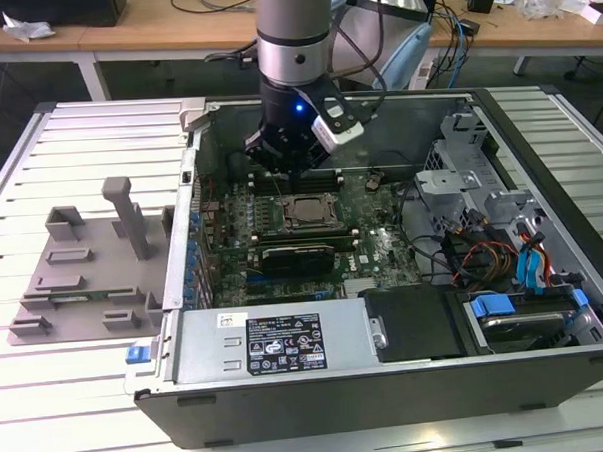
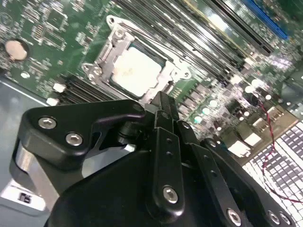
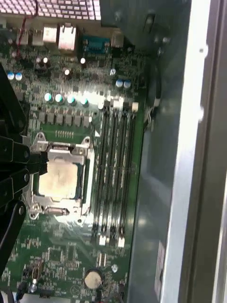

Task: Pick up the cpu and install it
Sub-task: 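Install the first cpu locking lever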

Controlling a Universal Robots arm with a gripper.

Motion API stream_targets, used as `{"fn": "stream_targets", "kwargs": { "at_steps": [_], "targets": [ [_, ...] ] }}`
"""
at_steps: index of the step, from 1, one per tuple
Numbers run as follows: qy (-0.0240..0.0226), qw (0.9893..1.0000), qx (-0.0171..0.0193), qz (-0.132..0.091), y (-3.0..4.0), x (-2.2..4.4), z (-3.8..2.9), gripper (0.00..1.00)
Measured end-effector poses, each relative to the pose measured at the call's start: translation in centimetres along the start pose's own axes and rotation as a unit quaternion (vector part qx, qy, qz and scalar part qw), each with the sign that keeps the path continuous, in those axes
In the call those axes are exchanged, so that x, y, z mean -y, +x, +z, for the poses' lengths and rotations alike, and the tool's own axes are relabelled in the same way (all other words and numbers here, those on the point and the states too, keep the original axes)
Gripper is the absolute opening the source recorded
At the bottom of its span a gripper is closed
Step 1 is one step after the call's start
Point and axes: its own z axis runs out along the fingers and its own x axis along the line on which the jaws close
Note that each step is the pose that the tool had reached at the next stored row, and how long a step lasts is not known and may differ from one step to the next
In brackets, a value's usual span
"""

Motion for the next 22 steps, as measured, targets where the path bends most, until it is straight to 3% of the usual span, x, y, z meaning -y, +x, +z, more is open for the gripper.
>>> {"fn": "stream_targets", "kwargs": {
  "at_steps": [3, 6, 9, 10, 11, 13, 14, 15, 17, 19, 20, 22],
  "targets": [
    [0.0, 1.0, 0.0001, 0.0, 0.95, -0.1, -0.01, 0.11],
    [0.0, 1.0, 0.0002, 0.0, 2.47, -0.25, -0.03, 0.11],
    [-0.0005, 1.0, 0.0002, 0.0, 3.19, -0.31, -0.03, 0.11],
    [-0.0027, 1.0, 0.0004, 0.0, 3.52, -0.35, -0.04, 0.11],
    [-0.0109, 0.9999, 0.0011, 0.0, 3.88, -0.38, -0.05, 0.11],
    [-0.0497, 0.9988, 0.0054, 0.0, 4.22, -0.41, -0.04, 0.11],
    [-0.0735, 0.9973, 0.0083, 0.001, 4.26, -0.41, -0.05, 0.11],
    [-0.0875, 0.9961, 0.0099, 0.001, 4.29, -0.42, -0.05, 0.11],
    [-0.0958, 0.9953, 0.0107, 0.001, 4.32, -0.42, -0.05, 0.11],
    [-0.1074, 0.9941, 0.0119, 0.001, 4.35, -0.42, -0.05, 0.11],
    [-0.1102, 0.9938, 0.0122, 0.001, 4.35, -0.42, -0.05, 0.11],
    [-0.1107, 0.9938, 0.0122, 0.001, 4.35, -0.43, -0.05, 0.11]
  ]
}}
